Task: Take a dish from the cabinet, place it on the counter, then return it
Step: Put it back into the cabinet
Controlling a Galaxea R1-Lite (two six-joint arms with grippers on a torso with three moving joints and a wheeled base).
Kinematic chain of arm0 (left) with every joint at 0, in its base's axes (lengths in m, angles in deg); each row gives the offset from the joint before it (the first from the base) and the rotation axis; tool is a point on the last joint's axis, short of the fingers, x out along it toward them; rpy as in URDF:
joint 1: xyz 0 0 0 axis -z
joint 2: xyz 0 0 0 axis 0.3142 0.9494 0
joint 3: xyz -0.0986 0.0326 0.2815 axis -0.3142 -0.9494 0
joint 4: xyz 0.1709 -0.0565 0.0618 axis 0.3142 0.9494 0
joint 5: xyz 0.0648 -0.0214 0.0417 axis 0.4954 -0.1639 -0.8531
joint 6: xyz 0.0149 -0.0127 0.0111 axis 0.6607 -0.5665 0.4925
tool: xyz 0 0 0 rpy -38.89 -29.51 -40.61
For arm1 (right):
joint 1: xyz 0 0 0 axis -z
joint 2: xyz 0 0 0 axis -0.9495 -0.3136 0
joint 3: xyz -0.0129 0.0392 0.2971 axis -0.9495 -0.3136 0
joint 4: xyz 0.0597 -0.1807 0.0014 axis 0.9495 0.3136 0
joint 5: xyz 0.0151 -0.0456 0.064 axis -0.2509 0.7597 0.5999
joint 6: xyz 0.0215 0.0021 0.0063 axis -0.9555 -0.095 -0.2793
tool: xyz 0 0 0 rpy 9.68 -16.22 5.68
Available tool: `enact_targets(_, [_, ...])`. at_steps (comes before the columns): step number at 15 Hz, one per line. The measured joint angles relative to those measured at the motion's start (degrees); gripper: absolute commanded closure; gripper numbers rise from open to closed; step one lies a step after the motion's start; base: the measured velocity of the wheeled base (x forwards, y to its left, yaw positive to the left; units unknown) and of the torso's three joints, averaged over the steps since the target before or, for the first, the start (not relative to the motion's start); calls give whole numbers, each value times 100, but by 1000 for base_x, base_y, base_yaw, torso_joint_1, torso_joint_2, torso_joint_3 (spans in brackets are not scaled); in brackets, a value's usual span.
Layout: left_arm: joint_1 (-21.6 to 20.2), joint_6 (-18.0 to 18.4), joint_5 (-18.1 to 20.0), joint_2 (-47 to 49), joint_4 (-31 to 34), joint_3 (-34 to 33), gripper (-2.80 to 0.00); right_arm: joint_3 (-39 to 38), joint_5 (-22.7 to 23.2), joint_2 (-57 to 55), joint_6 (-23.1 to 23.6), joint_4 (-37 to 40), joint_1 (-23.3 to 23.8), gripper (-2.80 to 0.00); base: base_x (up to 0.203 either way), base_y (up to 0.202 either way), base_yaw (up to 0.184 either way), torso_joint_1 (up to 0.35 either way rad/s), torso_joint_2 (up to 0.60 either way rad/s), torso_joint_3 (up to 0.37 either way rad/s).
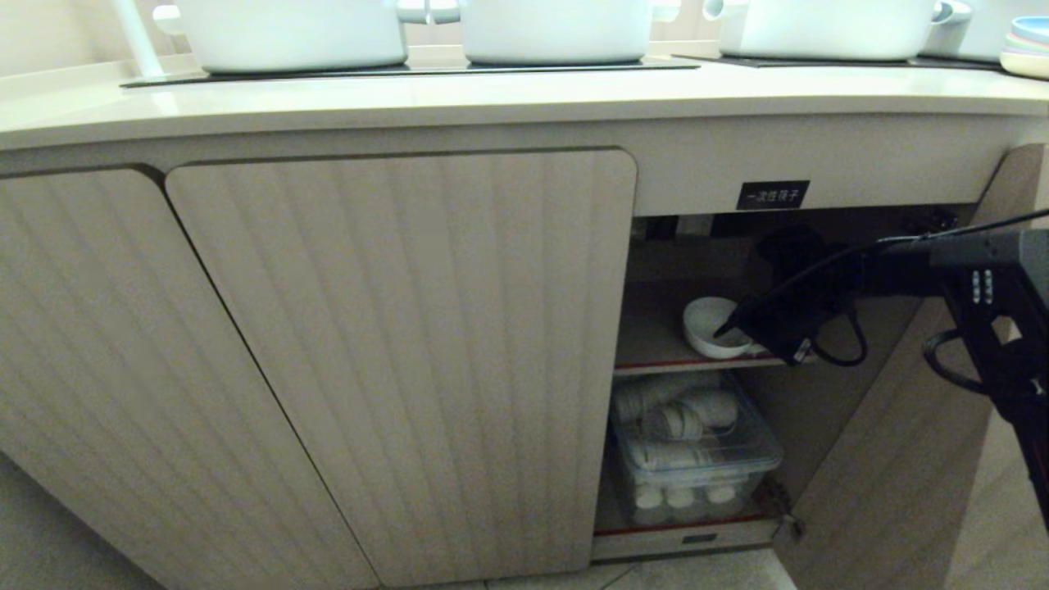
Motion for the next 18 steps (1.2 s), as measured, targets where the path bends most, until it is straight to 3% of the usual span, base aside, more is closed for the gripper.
enact_targets(4, [0, 0, 0, 0, 0, 0, 0, 21, -282, -57, 144, -71, 0, 0, 0, 0, 0, 0, 0, 0])
enact_targets(18, [0, 0, 2, 0, 0, 0, 0, 27, -304, -149, 190, -760, 9, 0, 0, 0, 0, 0, 0, 0])
